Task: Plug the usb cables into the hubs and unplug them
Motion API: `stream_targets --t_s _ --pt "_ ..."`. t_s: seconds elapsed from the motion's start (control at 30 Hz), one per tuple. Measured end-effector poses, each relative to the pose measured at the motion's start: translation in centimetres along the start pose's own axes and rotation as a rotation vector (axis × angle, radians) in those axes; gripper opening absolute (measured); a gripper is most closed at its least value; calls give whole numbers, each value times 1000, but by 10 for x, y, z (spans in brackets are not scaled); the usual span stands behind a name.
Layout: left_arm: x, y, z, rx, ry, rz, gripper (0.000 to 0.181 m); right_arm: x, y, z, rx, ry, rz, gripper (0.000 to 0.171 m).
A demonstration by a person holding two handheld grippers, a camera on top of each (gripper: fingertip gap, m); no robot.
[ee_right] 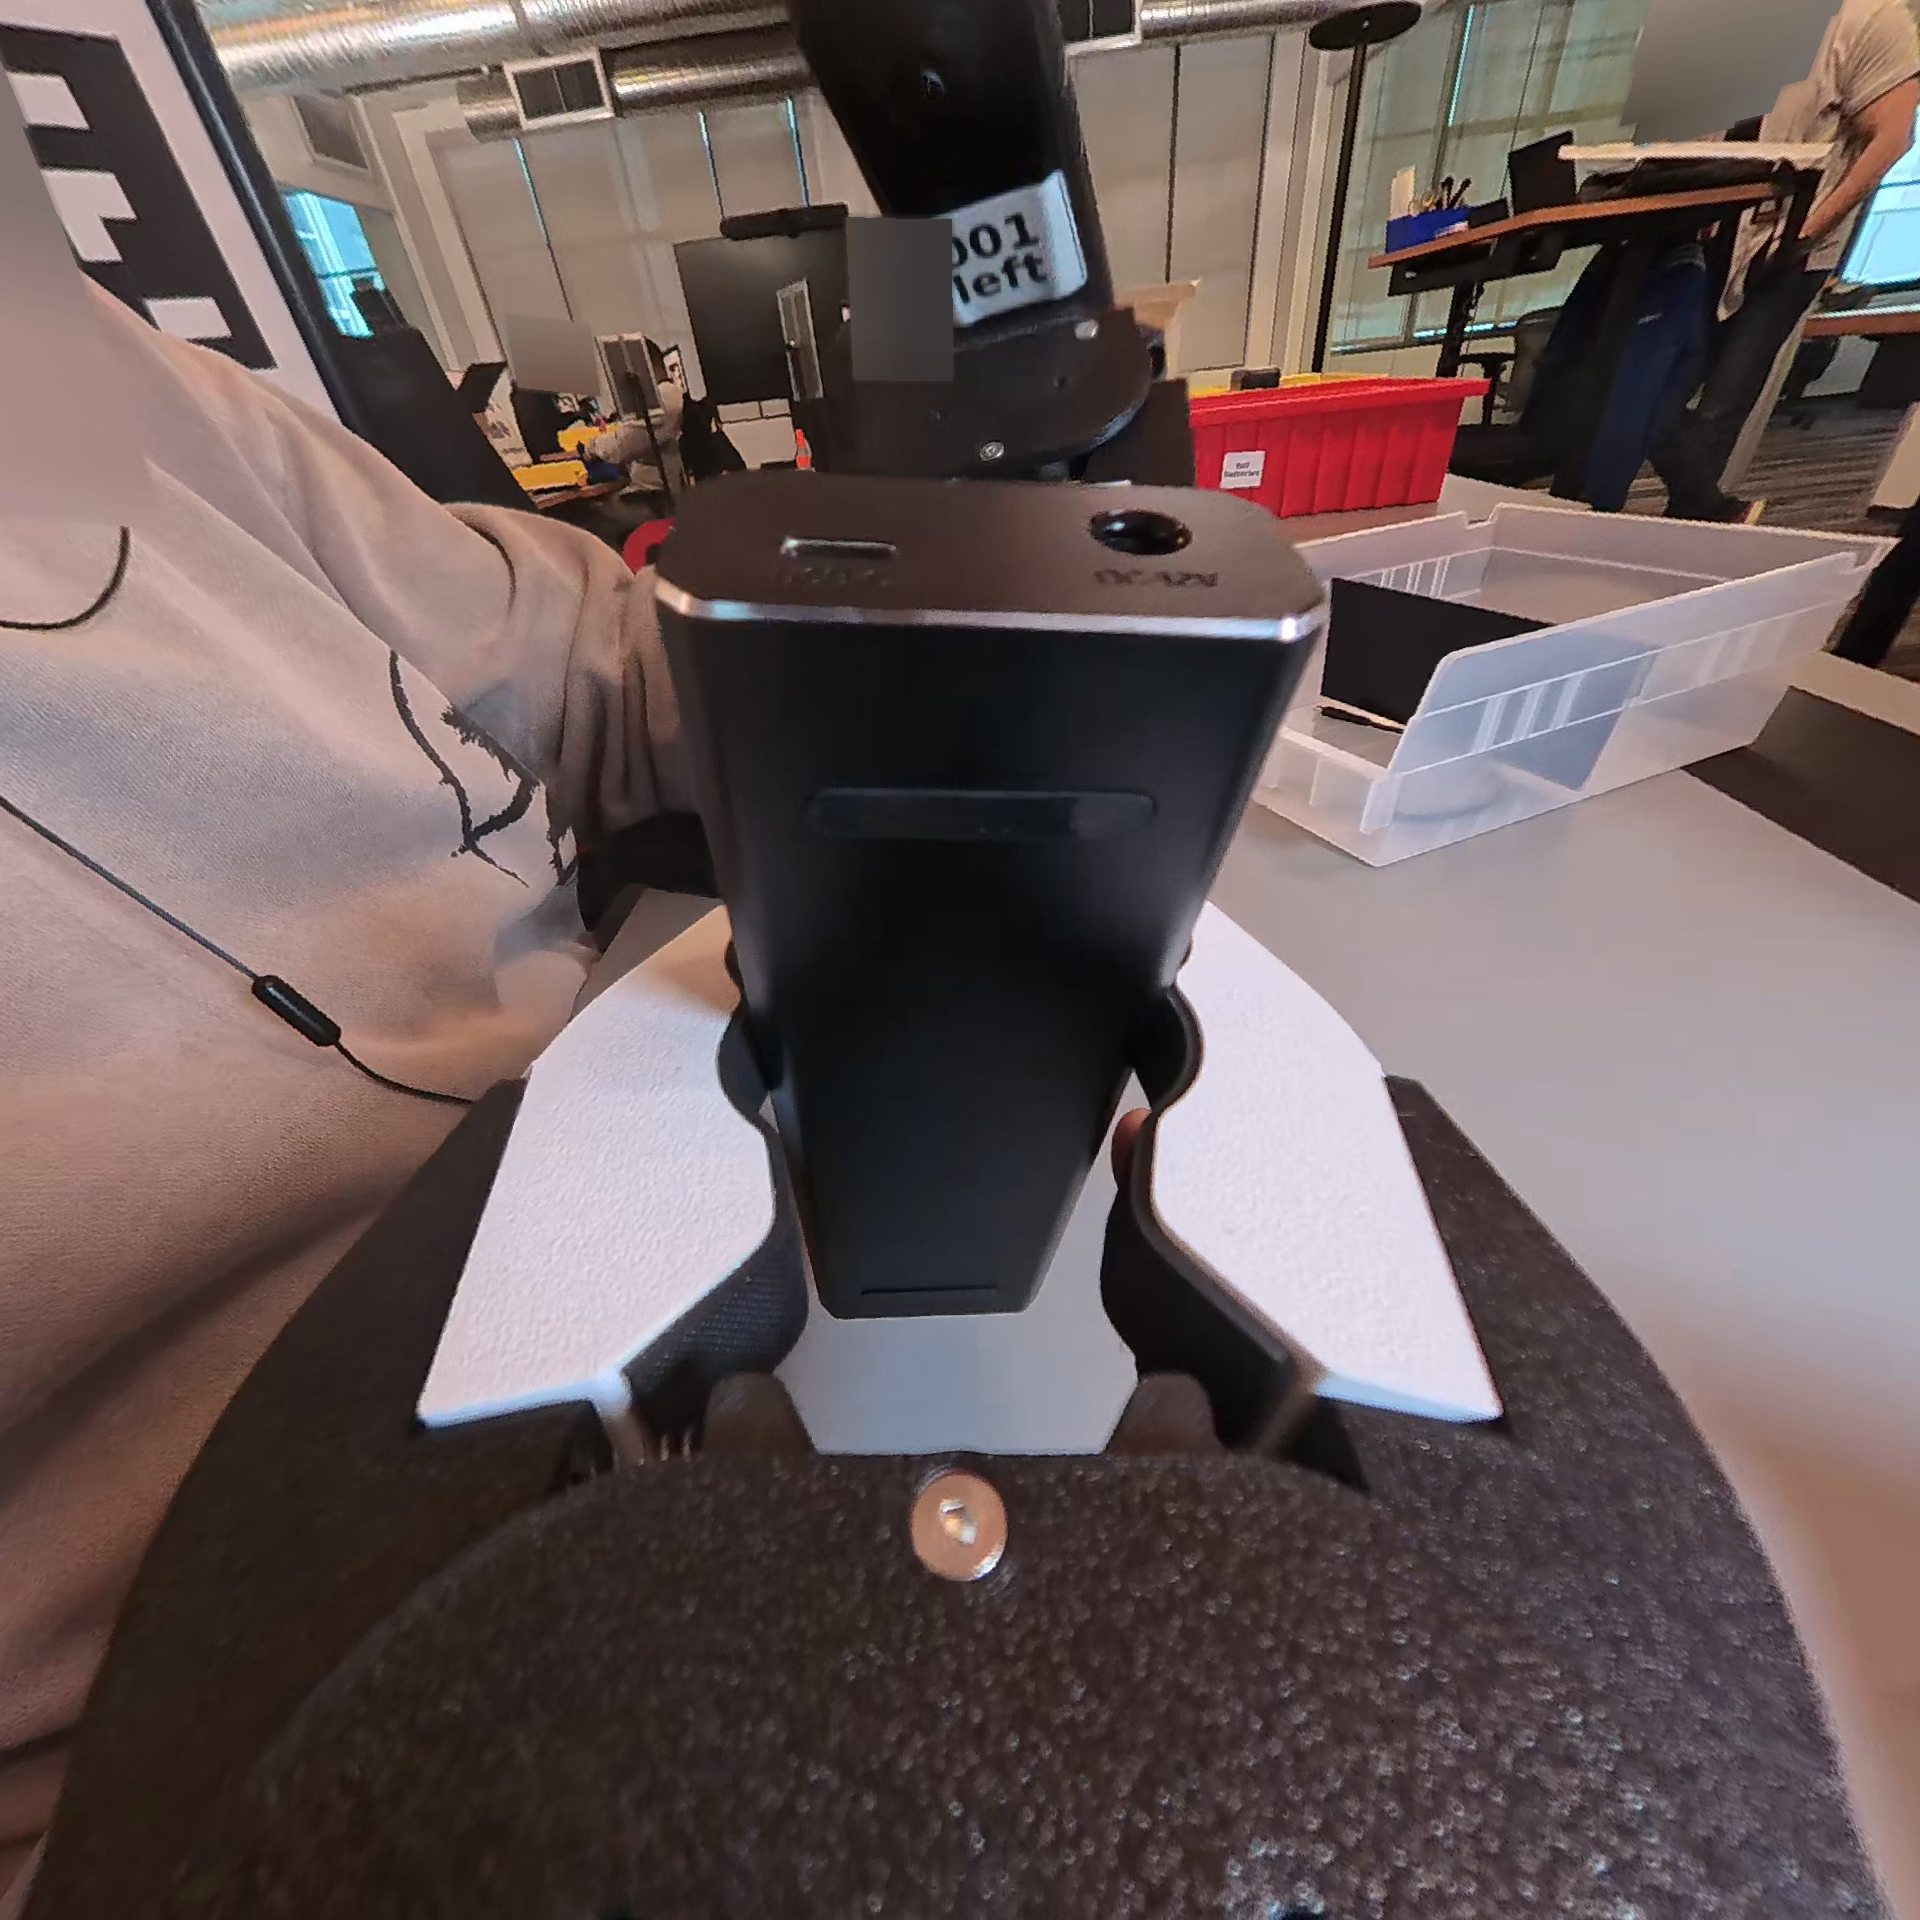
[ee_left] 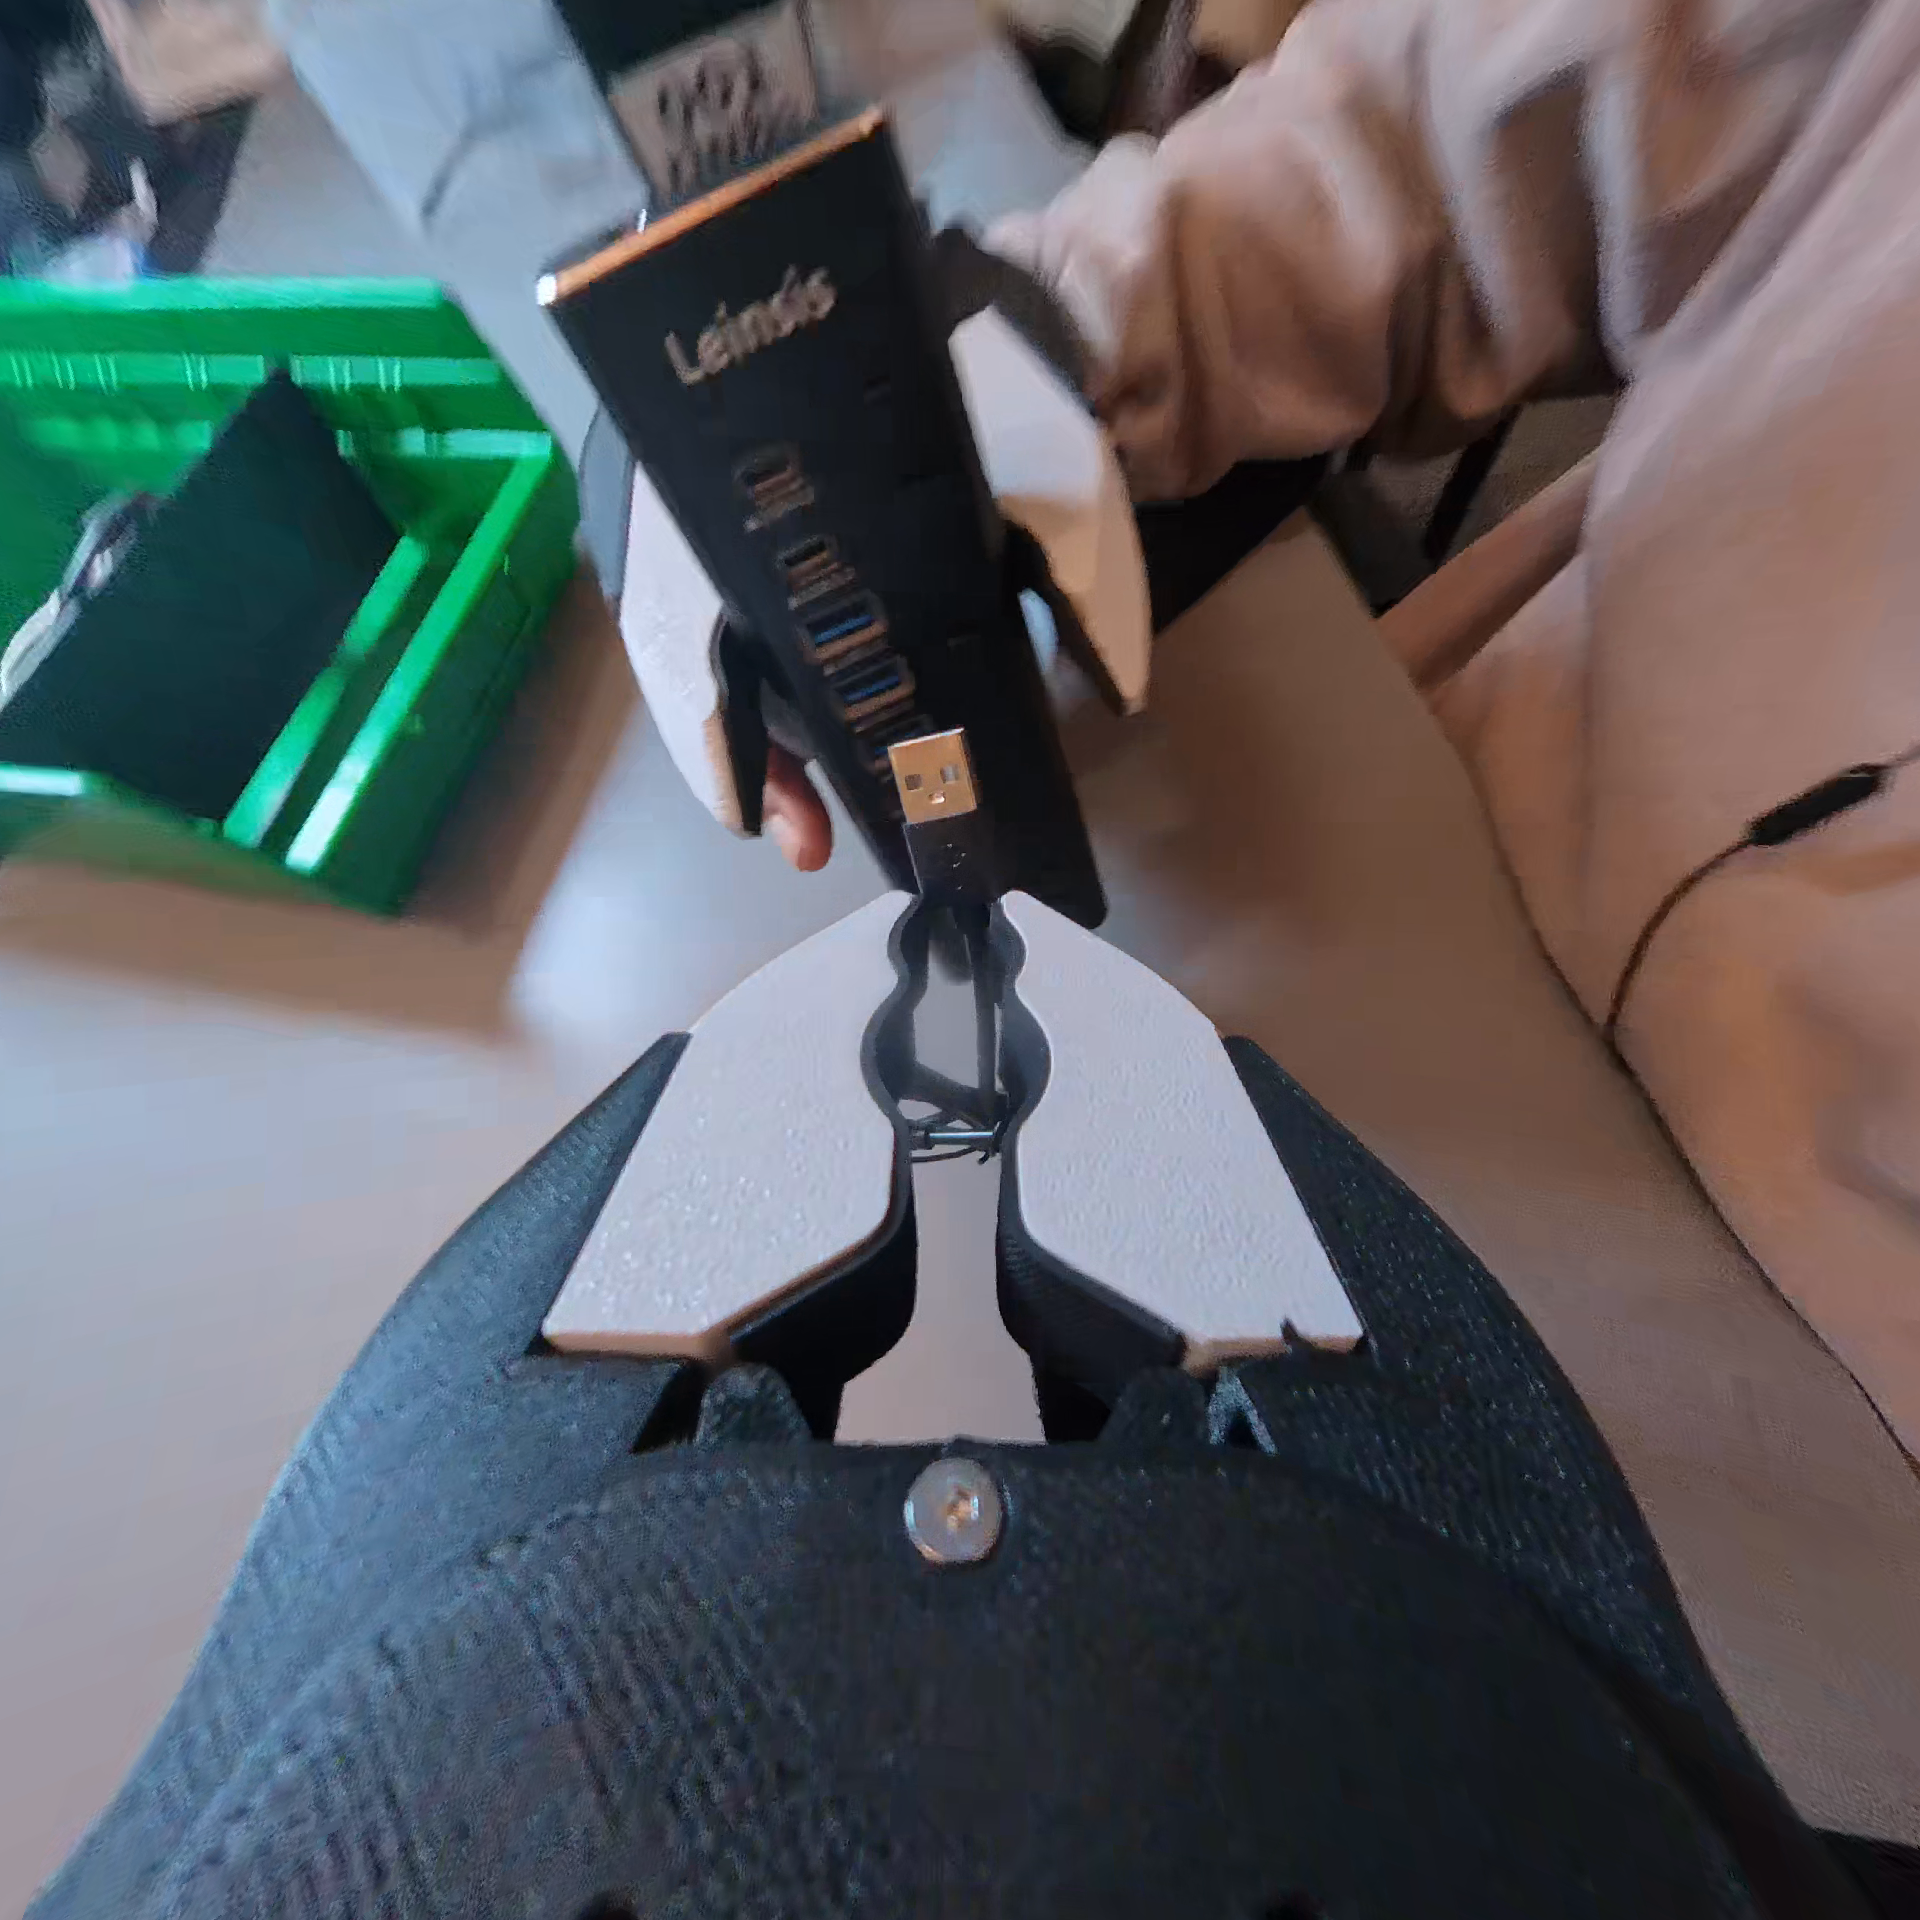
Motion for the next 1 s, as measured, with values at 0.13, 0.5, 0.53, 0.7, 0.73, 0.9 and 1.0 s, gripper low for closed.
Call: stream_targets --t_s 0.13,0.5,0.53,0.7,0.73,0.9,1.0 --pt "-1 -20 -10 -303 -19 51 11 -4 -8 -8 -27 -12 32 70" --pt "12 -12 68 -243 -279 -13 11 -17 -27 -16 -74 1 113 70" --pt "6 -15 66 -266 -311 68 11 -17 -27 -16 -76 4 112 70" --pt "-16 -32 55 -408 -441 493 11 -13 -25 -18 -80 4 94 70" --pt "-10 -27 65 -339 -492 474 16 -12 -25 -18 -81 5 91 70" --pt "39 -11 123 72 -484 2 37 -12 -25 -17 -71 4 92 70" --pt "50 -21 123 201 -391 -210 36 -13 -25 -16 -70 9 92 70"
Point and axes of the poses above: each gripper's, where its closed fingertips meet, y out along the fingers, z out of its underside, x = y × z across the jaws, the point moved 4 cm from there along -y, back along the fingers
